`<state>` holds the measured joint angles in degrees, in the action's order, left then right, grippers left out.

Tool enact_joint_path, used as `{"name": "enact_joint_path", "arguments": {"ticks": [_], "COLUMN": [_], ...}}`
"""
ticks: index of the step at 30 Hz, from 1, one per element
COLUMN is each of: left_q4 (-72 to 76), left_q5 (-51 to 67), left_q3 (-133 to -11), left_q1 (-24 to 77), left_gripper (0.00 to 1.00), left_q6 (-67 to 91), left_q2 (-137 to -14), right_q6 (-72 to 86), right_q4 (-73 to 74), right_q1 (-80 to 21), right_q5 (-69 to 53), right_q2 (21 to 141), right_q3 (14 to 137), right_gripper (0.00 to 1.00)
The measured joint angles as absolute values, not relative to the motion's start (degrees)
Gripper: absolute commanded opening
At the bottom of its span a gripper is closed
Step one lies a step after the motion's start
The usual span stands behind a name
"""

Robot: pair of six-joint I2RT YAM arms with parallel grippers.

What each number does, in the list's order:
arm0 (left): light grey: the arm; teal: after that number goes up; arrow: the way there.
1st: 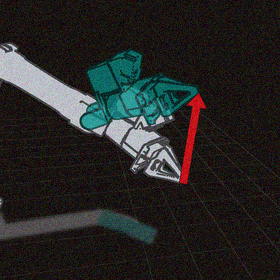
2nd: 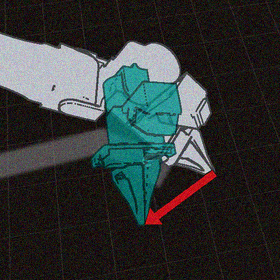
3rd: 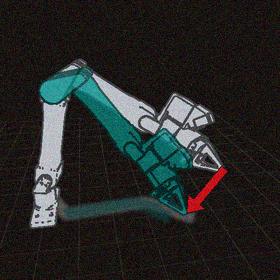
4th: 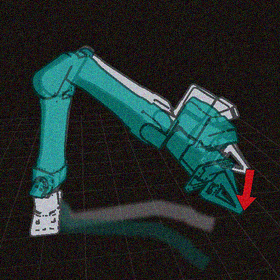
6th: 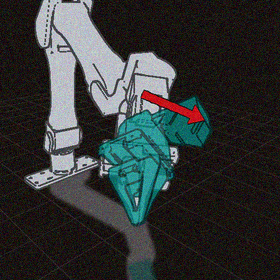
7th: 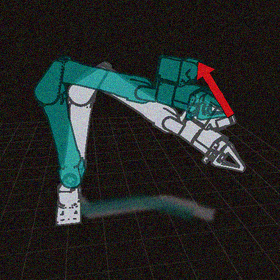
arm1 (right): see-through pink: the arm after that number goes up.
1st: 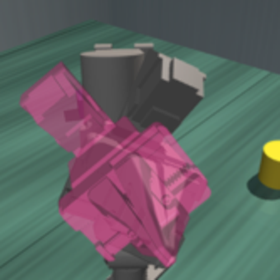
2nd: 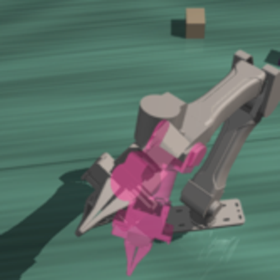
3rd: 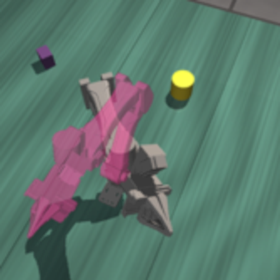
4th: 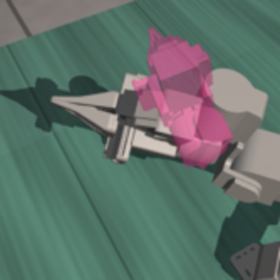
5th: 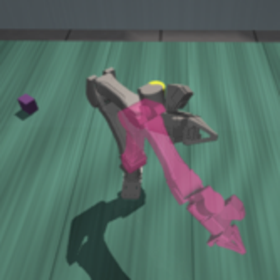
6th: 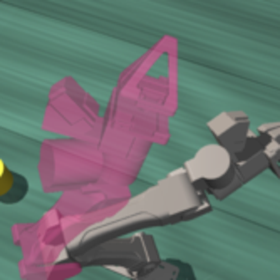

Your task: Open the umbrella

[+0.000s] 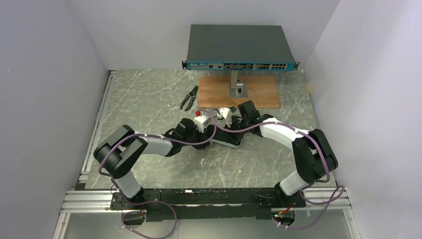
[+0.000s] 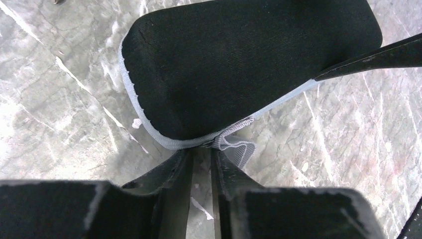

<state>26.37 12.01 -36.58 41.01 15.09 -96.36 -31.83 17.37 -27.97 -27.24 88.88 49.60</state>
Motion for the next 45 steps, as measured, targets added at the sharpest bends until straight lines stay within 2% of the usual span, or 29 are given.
{"name": "enact_joint_path", "arguments": {"ticks": [4,5,22,42,45], "left_q4": [26.26,26.26,24.82,23.99,23.66], "left_q5": [12.12,12.16,15.70,21.02,21.80], "left_q3": [-36.60,-36.60,-35.73,-35.14,-35.16], "left_q1": [41.06,40.97,36.38,33.87,33.36], "left_gripper": [0.02,0.00,0.00,0.00,0.00], "left_q6": [15.79,15.79,14.83,-0.01,0.43], "left_q2": [-96.38,-96.38,-94.91,-94.00,-94.00], "right_q6": [-31.86,-31.88,-35.86,-64.86,-68.38], "right_q4": [17.21,17.19,17.21,29.87,30.37], "right_q1": [-28.03,-28.05,-28.60,-30.85,-31.68], "right_q5": [-27.05,-27.00,-26.15,-27.81,-26.55], "right_q2": [88.86,88.84,88.51,93.03,93.06], "right_q3": [49.47,49.43,48.97,56.38,56.51], "right_gripper": [0.36,0.36,0.33,0.37,0.41]}}
